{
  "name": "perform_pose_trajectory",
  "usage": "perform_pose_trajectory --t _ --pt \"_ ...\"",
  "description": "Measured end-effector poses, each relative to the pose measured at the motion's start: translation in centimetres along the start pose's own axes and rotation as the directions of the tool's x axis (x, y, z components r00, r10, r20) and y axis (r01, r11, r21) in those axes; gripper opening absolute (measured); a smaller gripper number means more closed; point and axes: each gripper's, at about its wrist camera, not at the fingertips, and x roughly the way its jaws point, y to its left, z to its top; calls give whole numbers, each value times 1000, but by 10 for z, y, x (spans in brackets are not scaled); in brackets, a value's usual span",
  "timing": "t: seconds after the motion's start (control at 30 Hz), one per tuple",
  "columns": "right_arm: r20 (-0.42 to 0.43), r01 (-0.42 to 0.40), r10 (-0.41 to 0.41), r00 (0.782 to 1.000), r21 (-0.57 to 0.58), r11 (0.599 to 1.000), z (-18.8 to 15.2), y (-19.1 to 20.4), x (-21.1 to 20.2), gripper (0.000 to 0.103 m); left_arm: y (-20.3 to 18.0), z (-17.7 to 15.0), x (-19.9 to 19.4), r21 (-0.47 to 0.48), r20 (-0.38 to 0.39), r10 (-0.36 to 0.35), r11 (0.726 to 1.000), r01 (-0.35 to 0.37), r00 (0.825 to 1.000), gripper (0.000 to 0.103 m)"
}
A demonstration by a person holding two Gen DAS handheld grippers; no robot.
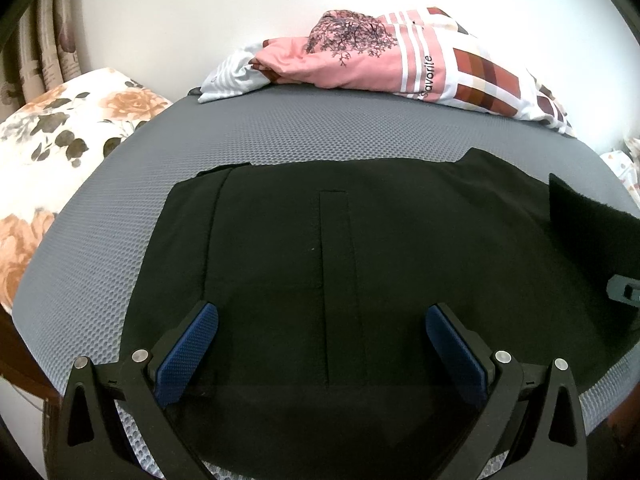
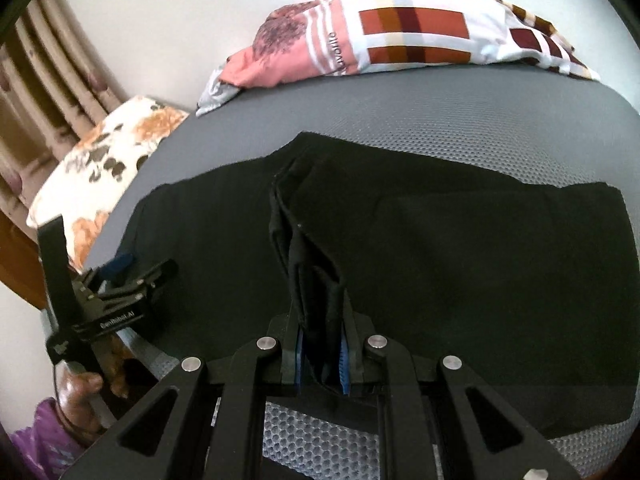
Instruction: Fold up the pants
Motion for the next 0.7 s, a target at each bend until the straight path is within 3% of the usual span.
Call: perform_pose_trajectory --t 0.2,0.27,0.33,0.43,0.57,0.7 --pt "-11 21 -21 1000 -32 999 -3 9 8 18 2 1 -1 -6 2 -2 1000 2 1000 103" --pt "-23 6 -6 1000 -30 1000 -5 10 10 28 3 2 -2 -8 3 -2 1000 2 1000 103" --pt "-35 -42 42 999 -6 999 -7 9 10 38 3 2 -2 -7 3 -1 1000 1 1000 103" --pt "-2 -162 162 987 43 986 -8 3 -3 42 5 2 -3 -5 2 2 1000 -2 1000 103" --pt "99 -375 363 927 161 913 -2 -33 -37 48 5 1 -2 -1 2 8 1000 -8 1000 103" --pt "190 -377 336 923 268 886 6 -100 -71 50 3 -1 -2 5 2 11 1000 -11 1000 103"
